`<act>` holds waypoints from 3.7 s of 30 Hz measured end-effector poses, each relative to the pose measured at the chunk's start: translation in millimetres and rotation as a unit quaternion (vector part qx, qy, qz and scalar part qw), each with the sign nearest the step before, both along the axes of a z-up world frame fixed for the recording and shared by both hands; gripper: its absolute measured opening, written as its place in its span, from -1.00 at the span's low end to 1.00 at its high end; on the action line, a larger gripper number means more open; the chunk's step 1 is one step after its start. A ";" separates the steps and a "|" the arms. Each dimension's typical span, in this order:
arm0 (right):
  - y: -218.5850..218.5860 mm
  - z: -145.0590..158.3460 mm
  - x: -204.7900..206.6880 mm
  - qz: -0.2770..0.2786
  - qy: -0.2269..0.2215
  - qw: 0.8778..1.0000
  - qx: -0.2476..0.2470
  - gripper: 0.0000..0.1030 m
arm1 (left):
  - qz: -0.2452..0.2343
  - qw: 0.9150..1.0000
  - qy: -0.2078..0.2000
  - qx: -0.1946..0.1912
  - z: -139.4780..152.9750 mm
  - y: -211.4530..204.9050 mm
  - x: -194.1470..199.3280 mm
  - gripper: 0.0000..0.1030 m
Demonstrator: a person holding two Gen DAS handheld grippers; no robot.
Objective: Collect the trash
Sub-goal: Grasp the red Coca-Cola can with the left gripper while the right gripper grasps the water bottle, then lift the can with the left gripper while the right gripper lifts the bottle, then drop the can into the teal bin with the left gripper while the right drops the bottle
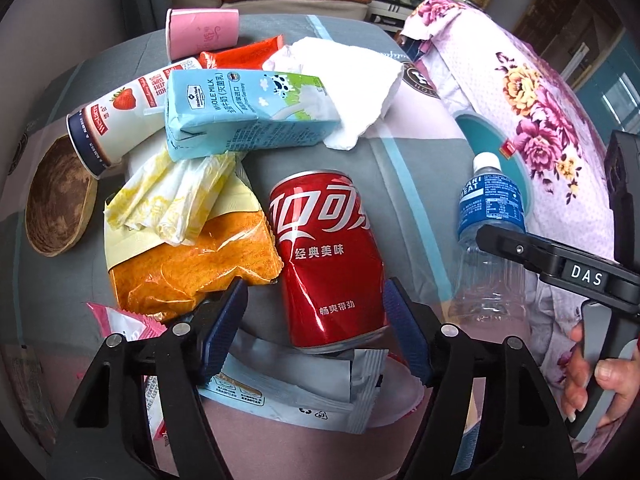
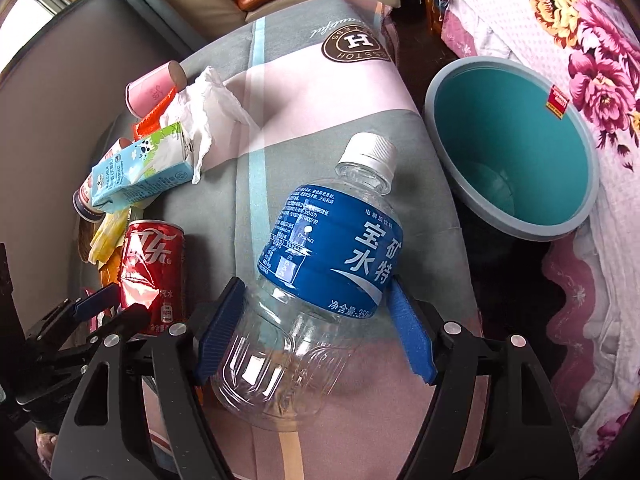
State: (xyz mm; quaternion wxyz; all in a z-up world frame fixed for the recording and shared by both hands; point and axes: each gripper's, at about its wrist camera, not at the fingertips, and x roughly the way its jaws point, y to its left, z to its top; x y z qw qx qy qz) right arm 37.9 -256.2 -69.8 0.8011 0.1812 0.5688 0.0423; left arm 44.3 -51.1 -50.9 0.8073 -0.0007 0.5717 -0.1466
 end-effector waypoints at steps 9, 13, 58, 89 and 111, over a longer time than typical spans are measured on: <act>-15.9 -1.6 -4.3 0.005 -0.012 1.000 0.020 0.35 | -0.006 1.000 0.013 0.023 -18.7 -32.3 19.4 0.56; -21.1 -2.7 -4.4 0.006 -0.012 1.000 0.028 0.36 | -0.002 1.000 0.025 0.018 -27.2 -35.9 30.9 0.56; -32.9 15.6 10.1 0.000 -0.061 0.994 0.087 0.25 | -0.042 0.998 -0.026 -0.036 45.0 -33.2 45.6 -0.08; -58.3 28.6 25.2 -0.031 -0.065 0.997 0.041 0.24 | -0.080 0.997 -0.008 -0.020 21.0 -64.6 62.8 -0.08; -234.8 3.5 19.4 -0.232 -0.075 0.970 -0.015 0.25 | -0.221 0.975 0.006 0.011 -32.0 -284.2 99.6 -0.01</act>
